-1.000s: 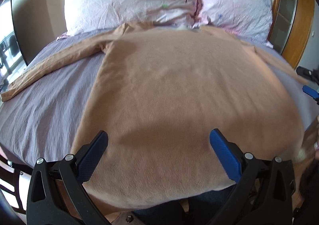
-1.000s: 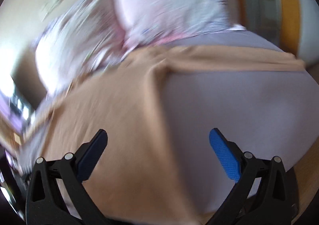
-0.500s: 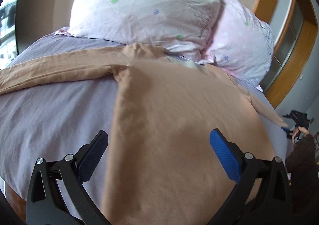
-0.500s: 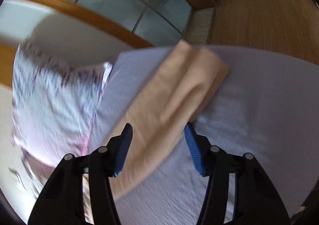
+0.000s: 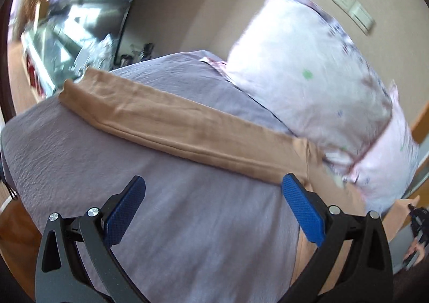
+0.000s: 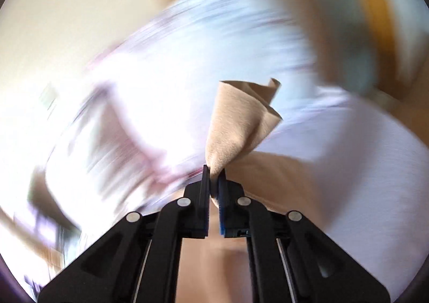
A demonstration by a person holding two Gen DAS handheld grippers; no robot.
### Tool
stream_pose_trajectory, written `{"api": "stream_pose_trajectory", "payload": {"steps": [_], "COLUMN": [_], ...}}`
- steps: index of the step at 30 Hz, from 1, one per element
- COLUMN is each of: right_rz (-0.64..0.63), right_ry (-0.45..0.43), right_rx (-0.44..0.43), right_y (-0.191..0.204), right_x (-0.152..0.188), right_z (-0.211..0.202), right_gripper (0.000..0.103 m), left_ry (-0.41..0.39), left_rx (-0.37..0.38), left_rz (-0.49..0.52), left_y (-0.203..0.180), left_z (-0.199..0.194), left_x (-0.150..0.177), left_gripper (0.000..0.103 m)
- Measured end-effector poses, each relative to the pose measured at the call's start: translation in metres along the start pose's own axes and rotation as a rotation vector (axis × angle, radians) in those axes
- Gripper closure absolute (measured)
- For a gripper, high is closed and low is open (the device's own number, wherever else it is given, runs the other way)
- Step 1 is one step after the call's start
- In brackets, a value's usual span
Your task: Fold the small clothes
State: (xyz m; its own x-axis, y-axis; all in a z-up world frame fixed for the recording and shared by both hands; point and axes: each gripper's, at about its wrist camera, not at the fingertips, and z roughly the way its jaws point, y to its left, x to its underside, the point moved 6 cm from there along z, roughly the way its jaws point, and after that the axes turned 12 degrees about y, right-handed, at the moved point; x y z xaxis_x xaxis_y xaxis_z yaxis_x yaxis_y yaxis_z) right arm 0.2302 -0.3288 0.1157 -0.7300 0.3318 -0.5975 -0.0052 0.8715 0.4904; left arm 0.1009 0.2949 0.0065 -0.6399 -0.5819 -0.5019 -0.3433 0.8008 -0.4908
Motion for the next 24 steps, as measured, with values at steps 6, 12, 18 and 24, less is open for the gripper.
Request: {"api": "stream_pose_trajectory", "payload": {"steps": [6, 12, 18, 24], "right_rz": [-0.232, -0.256, -0.257, -0.170], "right_ry": [0.403, 0.475, 0.620, 0.585], "right_rx": [-0.096, -0.110, -0.158, -0.247], "right_y": [0.138, 0.176, 0.175, 0.156], "right_x": [0.091, 0.132, 0.164, 0.140], "right_z": [0.160, 0.200, 0.192, 0.147], "right_gripper": [0.098, 0.098, 0.035, 0.027], "left_ry": [0.026, 0.041, 0.032, 0.000], "left_rx": [0.036, 0.030, 0.059, 0.101], "left_rz": [-0.134, -0.224, -0.343, -0.485], "left_y": [0.033, 0.060, 0.087, 0.110], "left_z": [0.004, 0.007, 0.009, 0.008], "left_x": [-0.015, -0.028, -0.038, -0.054], "left_gripper": [0.001, 0.001, 0.001, 0.010]}}
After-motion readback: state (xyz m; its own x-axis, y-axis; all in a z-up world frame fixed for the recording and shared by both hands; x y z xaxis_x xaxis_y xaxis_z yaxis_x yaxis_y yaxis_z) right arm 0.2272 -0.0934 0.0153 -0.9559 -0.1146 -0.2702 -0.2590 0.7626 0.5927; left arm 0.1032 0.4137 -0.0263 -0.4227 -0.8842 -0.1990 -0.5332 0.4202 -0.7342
